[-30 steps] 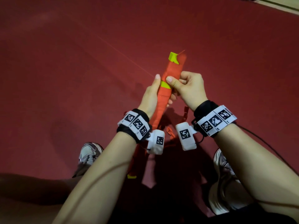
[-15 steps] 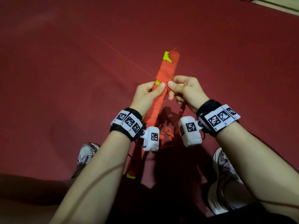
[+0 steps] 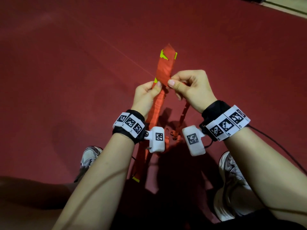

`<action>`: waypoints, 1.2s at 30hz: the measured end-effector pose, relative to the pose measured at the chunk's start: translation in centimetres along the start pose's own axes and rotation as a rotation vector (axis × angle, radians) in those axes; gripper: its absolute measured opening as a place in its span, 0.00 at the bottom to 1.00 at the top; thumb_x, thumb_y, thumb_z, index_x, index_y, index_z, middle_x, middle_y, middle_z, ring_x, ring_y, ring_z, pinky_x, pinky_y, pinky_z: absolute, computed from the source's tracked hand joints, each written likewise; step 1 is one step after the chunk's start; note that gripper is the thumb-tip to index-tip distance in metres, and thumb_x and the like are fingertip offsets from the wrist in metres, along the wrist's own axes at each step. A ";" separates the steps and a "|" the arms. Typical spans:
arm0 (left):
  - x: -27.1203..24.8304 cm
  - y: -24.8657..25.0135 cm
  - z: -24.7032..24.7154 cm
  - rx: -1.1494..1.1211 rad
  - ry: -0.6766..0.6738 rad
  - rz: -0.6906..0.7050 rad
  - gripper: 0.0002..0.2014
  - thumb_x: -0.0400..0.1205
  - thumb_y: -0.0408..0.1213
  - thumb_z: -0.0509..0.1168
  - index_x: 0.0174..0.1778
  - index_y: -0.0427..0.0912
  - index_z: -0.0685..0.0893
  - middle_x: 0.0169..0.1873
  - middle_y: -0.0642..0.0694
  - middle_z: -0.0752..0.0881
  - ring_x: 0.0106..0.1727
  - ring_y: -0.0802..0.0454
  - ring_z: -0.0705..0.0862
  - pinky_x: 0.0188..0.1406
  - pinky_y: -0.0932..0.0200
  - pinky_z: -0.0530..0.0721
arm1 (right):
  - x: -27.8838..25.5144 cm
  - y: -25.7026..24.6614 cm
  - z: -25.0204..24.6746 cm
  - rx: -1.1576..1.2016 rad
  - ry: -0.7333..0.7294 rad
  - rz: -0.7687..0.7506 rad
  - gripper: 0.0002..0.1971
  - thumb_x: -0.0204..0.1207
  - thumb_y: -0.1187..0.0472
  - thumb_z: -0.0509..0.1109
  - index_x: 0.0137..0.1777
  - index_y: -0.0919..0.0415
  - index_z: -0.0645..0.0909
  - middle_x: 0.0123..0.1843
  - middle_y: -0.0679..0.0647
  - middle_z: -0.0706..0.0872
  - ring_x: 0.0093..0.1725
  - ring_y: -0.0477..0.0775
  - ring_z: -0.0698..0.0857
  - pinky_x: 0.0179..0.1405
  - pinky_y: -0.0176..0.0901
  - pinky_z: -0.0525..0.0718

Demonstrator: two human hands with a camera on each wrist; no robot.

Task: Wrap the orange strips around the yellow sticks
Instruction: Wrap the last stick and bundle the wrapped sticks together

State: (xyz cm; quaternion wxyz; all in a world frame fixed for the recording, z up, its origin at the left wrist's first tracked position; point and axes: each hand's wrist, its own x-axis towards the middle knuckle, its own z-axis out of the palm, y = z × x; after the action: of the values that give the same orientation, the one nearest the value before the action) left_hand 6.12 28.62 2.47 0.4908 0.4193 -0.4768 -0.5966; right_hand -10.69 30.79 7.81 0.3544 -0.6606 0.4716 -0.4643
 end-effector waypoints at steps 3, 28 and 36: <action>-0.2 0.2 -0.7 -0.005 -0.008 -0.031 0.17 0.90 0.43 0.62 0.47 0.32 0.88 0.33 0.45 0.88 0.32 0.54 0.82 0.34 0.63 0.80 | 0.1 1.3 0.1 -0.017 0.075 0.089 0.11 0.77 0.56 0.76 0.34 0.57 0.85 0.20 0.52 0.77 0.19 0.48 0.72 0.25 0.39 0.70; -0.3 1.4 2.2 -0.035 -0.163 -0.275 0.48 0.86 0.69 0.33 0.47 0.36 0.91 0.21 0.40 0.81 0.22 0.45 0.79 0.33 0.52 0.85 | -1.0 1.9 1.1 0.381 -0.078 0.199 0.11 0.81 0.73 0.69 0.58 0.82 0.77 0.31 0.67 0.80 0.25 0.55 0.85 0.24 0.42 0.83; -0.5 -2.1 2.2 0.576 0.132 0.179 0.27 0.87 0.63 0.46 0.49 0.47 0.84 0.35 0.51 0.92 0.43 0.44 0.90 0.51 0.39 0.86 | -1.2 2.7 2.1 -0.003 0.260 0.253 0.17 0.75 0.59 0.80 0.35 0.64 0.75 0.23 0.51 0.86 0.25 0.45 0.83 0.34 0.41 0.81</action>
State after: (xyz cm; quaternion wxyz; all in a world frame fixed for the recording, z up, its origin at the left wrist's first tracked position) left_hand 3.66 29.58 0.87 0.4321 0.5353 -0.6284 -0.3630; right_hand -9.63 31.15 4.40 0.3450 -0.5308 0.5934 -0.4970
